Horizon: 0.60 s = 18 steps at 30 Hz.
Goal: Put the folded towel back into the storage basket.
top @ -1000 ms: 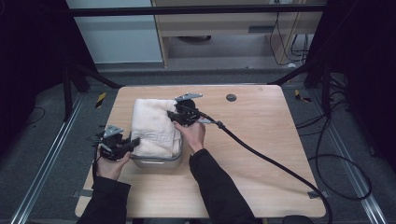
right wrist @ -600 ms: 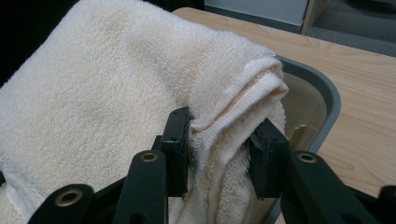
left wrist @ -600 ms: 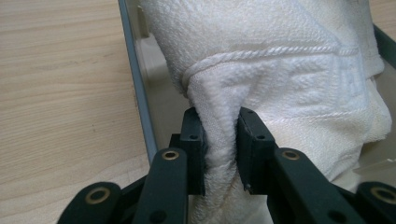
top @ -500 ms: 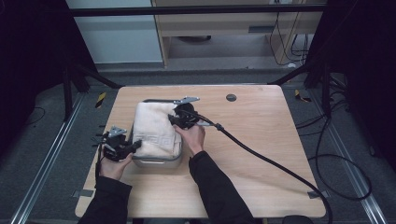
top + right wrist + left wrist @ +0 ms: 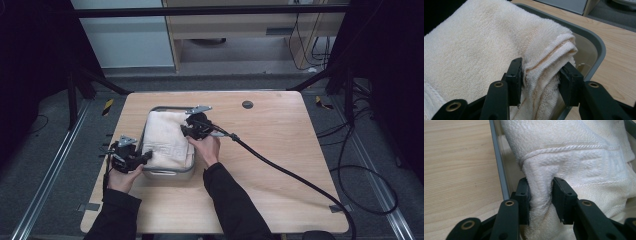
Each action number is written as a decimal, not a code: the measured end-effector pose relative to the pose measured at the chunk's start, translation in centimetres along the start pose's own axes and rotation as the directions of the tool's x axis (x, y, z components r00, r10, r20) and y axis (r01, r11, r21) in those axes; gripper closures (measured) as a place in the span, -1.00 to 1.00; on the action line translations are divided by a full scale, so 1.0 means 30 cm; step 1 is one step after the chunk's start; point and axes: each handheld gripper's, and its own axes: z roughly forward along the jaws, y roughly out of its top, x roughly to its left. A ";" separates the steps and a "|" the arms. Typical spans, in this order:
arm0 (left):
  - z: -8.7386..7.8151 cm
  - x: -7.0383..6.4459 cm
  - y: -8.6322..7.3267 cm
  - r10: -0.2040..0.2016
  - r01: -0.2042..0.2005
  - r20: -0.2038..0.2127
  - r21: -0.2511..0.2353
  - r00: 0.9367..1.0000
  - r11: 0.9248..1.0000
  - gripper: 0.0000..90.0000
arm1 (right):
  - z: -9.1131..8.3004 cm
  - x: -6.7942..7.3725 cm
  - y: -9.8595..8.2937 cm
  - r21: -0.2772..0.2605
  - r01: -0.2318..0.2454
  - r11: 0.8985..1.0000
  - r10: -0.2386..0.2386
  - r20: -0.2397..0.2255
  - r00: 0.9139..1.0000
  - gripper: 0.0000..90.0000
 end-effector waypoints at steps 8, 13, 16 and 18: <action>-0.011 -0.002 0.004 -0.011 0.011 0.004 -0.031 1.000 0.999 0.34 | -0.022 -0.023 -0.002 -0.024 0.011 1.000 -0.011 0.001 1.000 0.21; -0.051 0.002 0.016 -0.021 0.021 0.000 -0.098 1.000 0.995 0.25 | -0.062 -0.045 0.000 -0.055 0.009 0.998 -0.009 0.002 1.000 0.16; -0.077 -0.004 0.024 -0.015 0.017 0.014 -0.143 1.000 0.990 0.18 | -0.111 -0.068 0.001 -0.082 -0.001 0.997 0.001 -0.004 1.000 0.06; -0.086 -0.008 0.027 -0.006 0.009 0.018 -0.162 1.000 0.987 0.15 | -0.146 -0.084 -0.001 -0.094 0.001 0.996 -0.002 -0.003 1.000 -0.01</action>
